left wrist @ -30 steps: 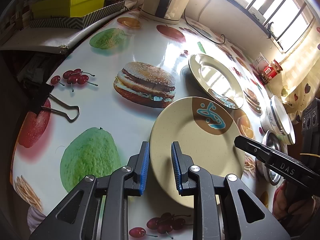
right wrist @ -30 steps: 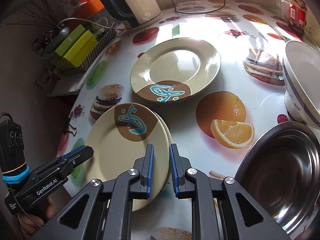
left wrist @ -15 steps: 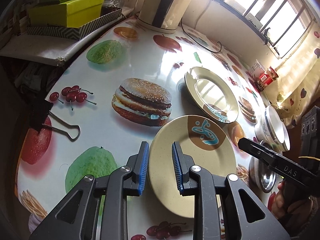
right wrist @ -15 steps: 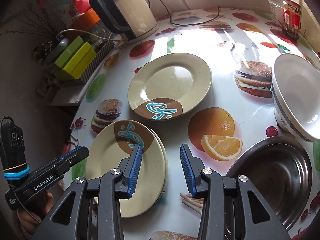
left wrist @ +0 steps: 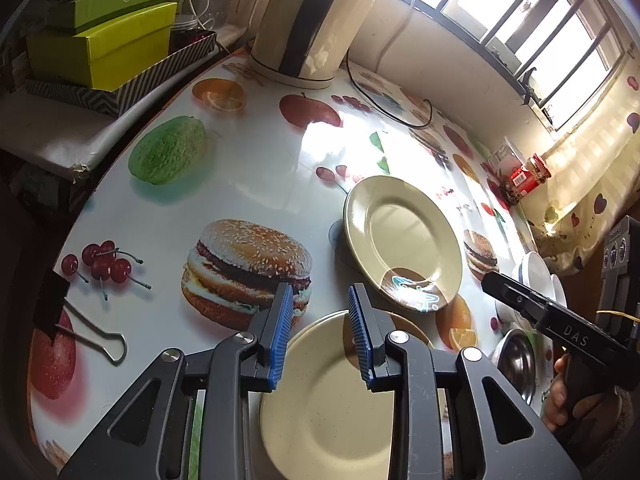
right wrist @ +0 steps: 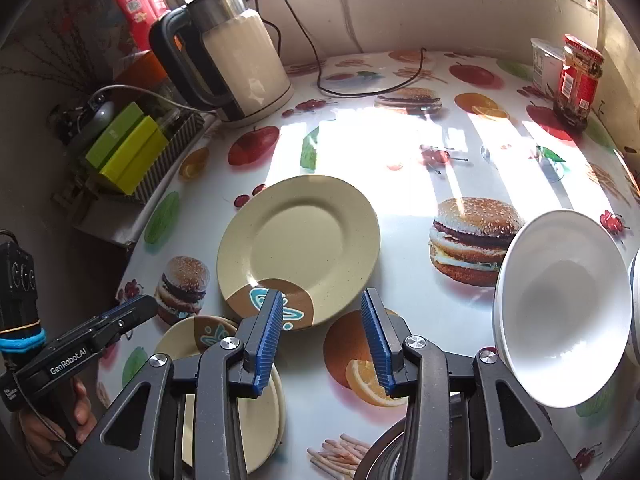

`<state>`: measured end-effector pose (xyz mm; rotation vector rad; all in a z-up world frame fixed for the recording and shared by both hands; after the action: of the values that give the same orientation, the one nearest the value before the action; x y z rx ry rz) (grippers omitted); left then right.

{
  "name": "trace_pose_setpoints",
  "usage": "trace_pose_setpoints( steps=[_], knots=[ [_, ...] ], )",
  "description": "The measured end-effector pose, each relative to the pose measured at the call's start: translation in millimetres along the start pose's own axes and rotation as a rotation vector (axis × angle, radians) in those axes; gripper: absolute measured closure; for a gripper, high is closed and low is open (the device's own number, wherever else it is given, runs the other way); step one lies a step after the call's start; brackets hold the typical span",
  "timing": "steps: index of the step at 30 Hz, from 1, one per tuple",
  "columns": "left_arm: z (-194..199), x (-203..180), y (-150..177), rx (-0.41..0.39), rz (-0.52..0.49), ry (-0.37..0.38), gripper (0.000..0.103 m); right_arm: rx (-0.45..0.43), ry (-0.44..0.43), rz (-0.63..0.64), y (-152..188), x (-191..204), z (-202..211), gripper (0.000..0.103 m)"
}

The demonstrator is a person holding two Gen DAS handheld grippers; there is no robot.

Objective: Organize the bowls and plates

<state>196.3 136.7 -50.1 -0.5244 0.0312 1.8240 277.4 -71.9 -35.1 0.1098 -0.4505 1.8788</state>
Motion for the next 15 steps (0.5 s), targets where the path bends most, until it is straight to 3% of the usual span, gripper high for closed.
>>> trace_pose_setpoints(
  steps=[15],
  knots=[
    [-32,-14,-40,0.052,-0.019,0.025,0.073,0.036,0.033,-0.029,-39,-19,-31,0.063]
  ],
)
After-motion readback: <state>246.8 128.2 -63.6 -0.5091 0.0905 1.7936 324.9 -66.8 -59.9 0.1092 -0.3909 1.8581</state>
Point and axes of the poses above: each gripper's, at about its wrist camera, not at the fingertips, and z roughly against the way its jaws point, x to its left, y to its underside, the point moved 4 cm from there along -z, roughly the way its jaws point, and after that the axes turned 15 degrees about x, right-handed, at the moved point
